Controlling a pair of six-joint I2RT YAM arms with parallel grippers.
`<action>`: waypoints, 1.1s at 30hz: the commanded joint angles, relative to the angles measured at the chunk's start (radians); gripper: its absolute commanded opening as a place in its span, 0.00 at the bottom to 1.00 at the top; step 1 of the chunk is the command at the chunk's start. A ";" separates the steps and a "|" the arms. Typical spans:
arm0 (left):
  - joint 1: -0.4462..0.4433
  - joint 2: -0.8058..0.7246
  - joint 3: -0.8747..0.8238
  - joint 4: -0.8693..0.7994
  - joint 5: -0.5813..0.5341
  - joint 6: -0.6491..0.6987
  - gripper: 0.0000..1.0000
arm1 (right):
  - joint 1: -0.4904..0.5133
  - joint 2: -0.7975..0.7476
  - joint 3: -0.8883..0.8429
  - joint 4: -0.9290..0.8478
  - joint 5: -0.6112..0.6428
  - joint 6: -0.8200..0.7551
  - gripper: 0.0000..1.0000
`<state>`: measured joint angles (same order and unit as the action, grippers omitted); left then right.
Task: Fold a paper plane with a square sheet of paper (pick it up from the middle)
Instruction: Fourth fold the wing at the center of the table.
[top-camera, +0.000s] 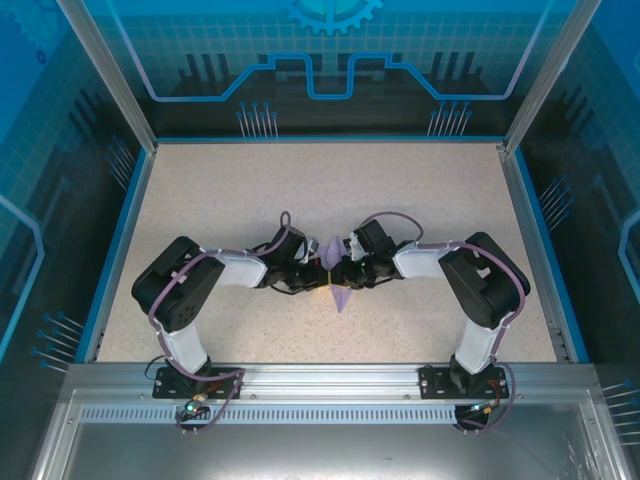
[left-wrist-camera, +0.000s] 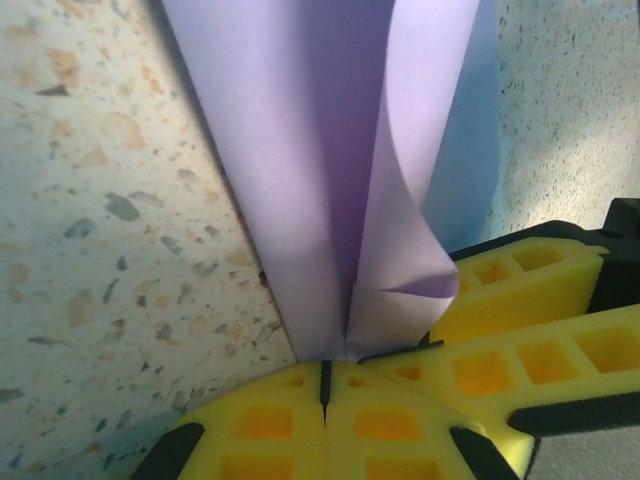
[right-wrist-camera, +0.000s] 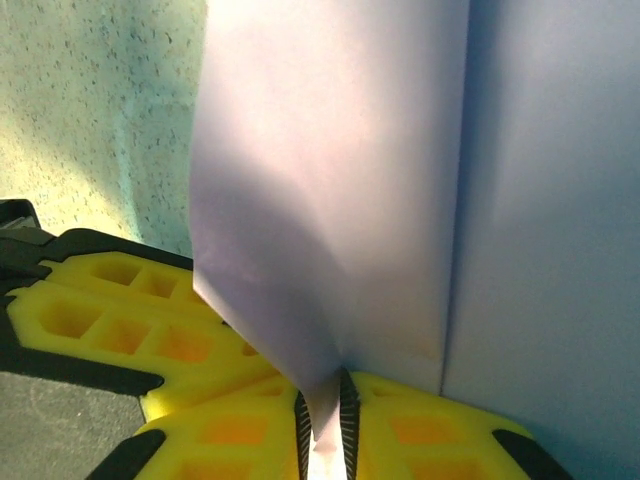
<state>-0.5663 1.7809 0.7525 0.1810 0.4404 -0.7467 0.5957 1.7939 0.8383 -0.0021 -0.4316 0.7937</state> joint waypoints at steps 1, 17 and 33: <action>0.010 -0.015 -0.009 -0.077 -0.037 0.003 0.00 | 0.003 0.038 -0.006 -0.049 0.022 -0.009 0.22; 0.027 -0.197 0.044 -0.221 -0.107 0.026 0.00 | 0.000 0.033 -0.016 -0.062 0.030 -0.019 0.34; 0.047 -0.032 0.160 -0.170 -0.014 0.020 0.00 | -0.002 0.025 -0.021 -0.068 0.041 -0.018 0.19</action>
<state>-0.5259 1.7092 0.8917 0.0021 0.3683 -0.7341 0.5953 1.7935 0.8425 -0.0097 -0.4339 0.7860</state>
